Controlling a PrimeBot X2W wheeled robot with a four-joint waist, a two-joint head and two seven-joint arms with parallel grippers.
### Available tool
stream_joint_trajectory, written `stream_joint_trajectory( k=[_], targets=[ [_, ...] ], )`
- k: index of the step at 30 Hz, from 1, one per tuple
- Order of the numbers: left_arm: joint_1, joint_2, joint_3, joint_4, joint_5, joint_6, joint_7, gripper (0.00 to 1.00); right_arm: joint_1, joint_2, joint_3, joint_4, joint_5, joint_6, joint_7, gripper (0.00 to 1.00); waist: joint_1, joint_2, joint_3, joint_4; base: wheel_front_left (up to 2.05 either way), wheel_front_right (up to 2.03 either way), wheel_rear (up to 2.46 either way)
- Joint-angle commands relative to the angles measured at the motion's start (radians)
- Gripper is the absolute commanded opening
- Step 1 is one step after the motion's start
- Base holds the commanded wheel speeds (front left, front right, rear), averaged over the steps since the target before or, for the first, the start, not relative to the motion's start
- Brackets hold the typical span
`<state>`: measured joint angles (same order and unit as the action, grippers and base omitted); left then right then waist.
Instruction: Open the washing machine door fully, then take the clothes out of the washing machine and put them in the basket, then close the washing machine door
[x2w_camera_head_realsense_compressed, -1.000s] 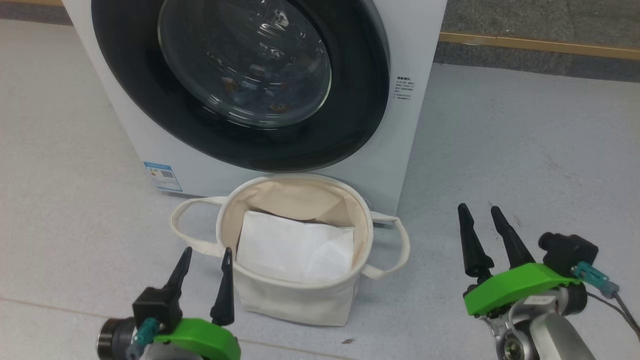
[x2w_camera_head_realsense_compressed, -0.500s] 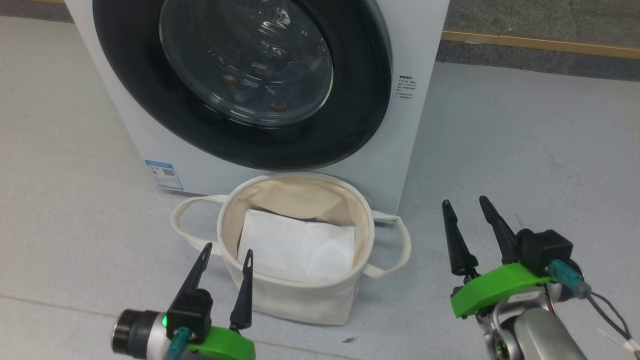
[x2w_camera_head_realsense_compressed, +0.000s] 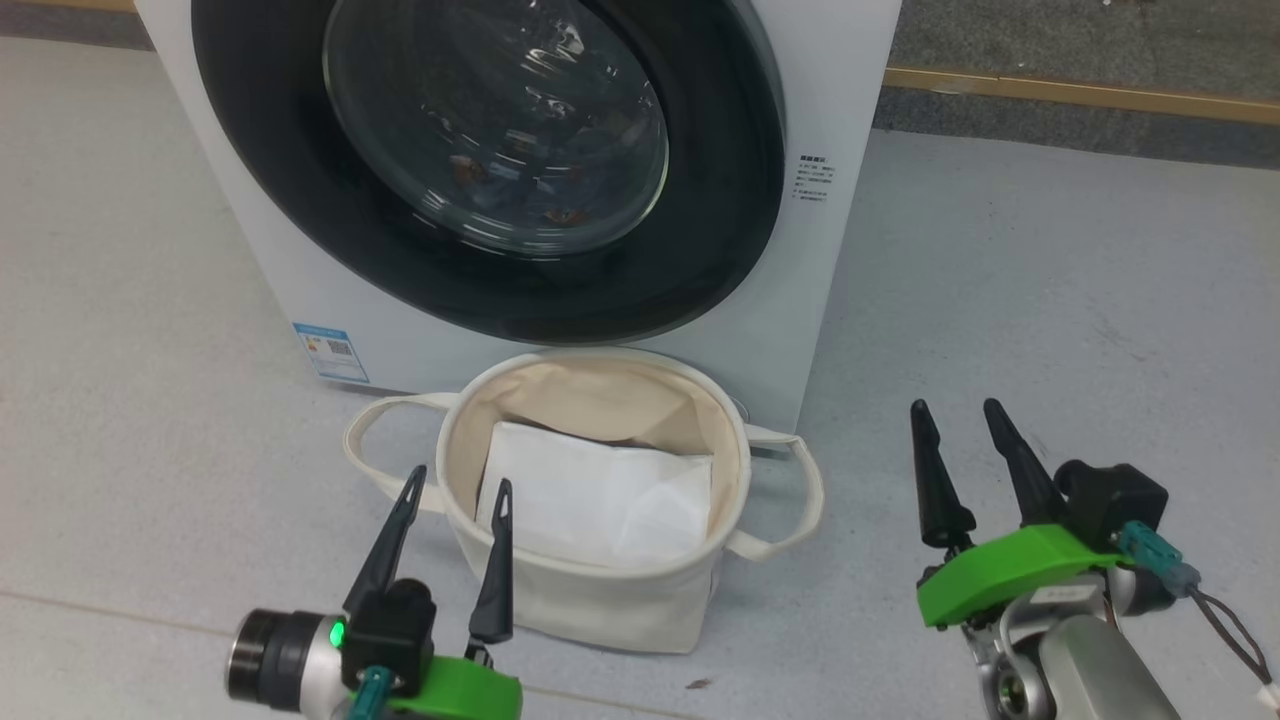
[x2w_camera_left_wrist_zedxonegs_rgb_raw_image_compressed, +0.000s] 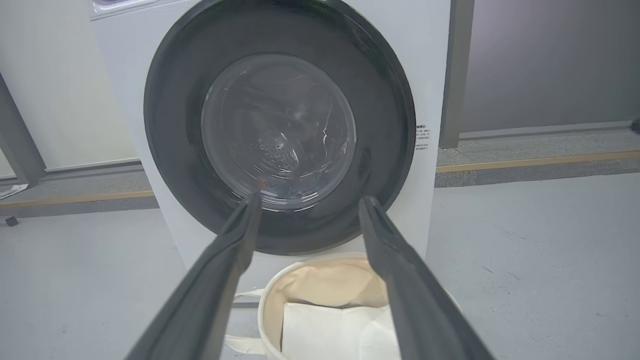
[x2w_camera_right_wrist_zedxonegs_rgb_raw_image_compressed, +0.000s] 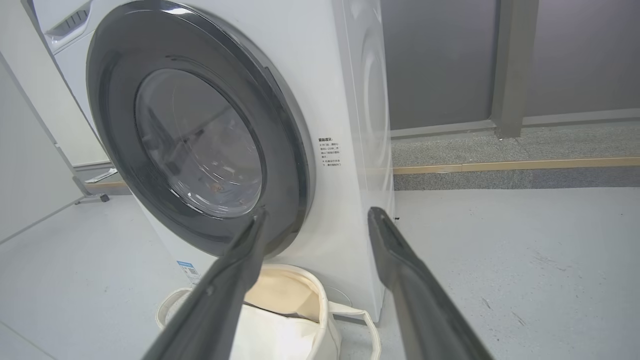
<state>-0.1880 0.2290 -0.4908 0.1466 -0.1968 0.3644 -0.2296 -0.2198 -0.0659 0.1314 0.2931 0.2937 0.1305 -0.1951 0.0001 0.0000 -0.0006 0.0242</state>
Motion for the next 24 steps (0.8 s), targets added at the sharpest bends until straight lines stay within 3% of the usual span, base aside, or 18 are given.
stream_joint_trajectory(
  k=[1,7,24],
  targets=[
    [-0.041,0.009,0.028,-0.039,0.028,0.014,-0.015,1.00,-0.053,0.009,0.019,-0.028,-0.010,0.000,0.001,1.00,0.0000,0.0000,-0.001,0.000,0.00,0.00,0.00],
    [-0.034,0.004,0.021,-0.051,0.083,0.018,-0.032,1.00,-0.065,0.011,0.039,-0.003,-0.036,0.000,0.017,1.00,0.0000,0.0000,-0.004,0.001,0.00,0.00,0.00],
    [-0.011,-0.045,0.068,0.018,0.039,-0.039,-0.032,1.00,-0.056,0.014,0.059,0.000,-0.047,0.000,0.015,1.00,0.0000,0.0000,-0.005,0.004,0.00,0.00,0.00]
  ],
)
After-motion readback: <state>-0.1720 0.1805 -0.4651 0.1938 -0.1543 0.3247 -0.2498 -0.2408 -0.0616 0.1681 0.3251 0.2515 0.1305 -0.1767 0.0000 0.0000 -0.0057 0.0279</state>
